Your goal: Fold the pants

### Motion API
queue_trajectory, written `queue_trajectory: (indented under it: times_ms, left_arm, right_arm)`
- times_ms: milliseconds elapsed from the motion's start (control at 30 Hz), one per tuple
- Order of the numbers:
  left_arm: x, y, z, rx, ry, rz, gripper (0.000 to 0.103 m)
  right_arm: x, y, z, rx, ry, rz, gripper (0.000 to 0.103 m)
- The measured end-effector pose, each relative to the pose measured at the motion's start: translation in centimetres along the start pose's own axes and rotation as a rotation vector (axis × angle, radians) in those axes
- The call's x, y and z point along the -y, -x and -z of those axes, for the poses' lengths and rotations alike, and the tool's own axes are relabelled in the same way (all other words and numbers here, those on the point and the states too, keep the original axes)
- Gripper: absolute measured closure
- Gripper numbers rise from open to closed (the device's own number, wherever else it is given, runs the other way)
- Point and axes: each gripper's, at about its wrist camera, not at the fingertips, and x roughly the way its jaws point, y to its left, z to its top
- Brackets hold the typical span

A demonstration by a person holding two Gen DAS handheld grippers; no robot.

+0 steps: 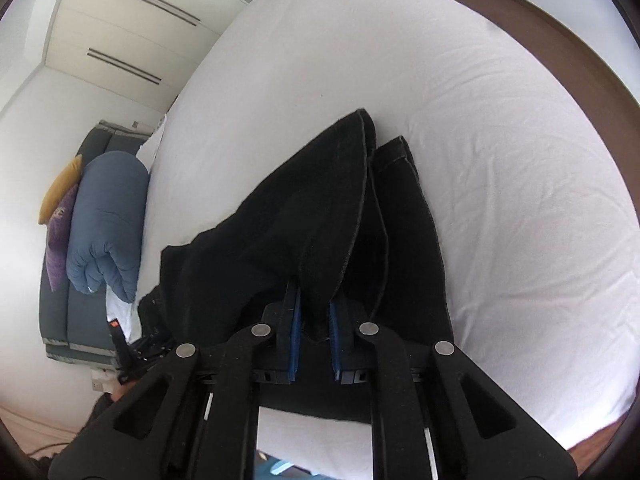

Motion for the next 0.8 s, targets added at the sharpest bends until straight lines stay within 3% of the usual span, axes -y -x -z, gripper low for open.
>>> queue_trajectory:
  times_ms: [133, 200, 233, 300, 333, 433, 533, 600, 667, 800]
  left_arm:
    - [-0.1, 0.1, 0.0, 0.003, -0.011, 0.006, 0.043]
    - [-0.2, 0.0, 0.0, 0.006, -0.016, 0.011, 0.043]
    - [-0.3, 0.0, 0.0, 0.008, -0.016, 0.013, 0.043]
    - [-0.4, 0.0, 0.0, 0.011, -0.015, 0.016, 0.043]
    - [-0.5, 0.0, 0.1, 0.014, -0.014, 0.017, 0.043]
    - [-0.7, 0.0, 0.3, 0.024, -0.007, 0.018, 0.043]
    - [-0.8, 0.1, 0.5, 0.025, -0.010, 0.020, 0.043]
    - [-0.9, 0.1, 0.6, 0.026, -0.010, 0.019, 0.042]
    - [-0.9, 0.1, 0.6, 0.028, -0.007, 0.019, 0.042]
    - [-0.9, 0.1, 0.7, 0.035, -0.003, 0.015, 0.042]
  right_arm:
    - [-0.5, 4.7, -0.6, 0.018, -0.051, -0.016, 0.100]
    - [0.8, 5.8, -1.2, -0.033, -0.106, 0.011, 0.100]
    - [1.6, 5.4, -1.2, -0.060, -0.123, 0.063, 0.100]
    - [4.1, 4.7, -0.8, -0.095, -0.140, 0.296, 0.099]
    - [5.4, 4.5, -0.3, -0.104, -0.180, 0.304, 0.099]
    - [7.2, 5.9, 1.9, -0.012, -0.332, 0.083, 0.097]
    - [5.6, 7.6, 4.0, 0.114, -0.292, -0.083, 0.096]
    - [4.6, 7.3, 5.6, 0.146, -0.335, -0.224, 0.083]
    - [3.2, 6.0, 7.2, 0.152, -0.364, -0.262, 0.006]
    - [1.5, 2.8, 9.2, 0.178, -0.351, -0.260, 0.007]
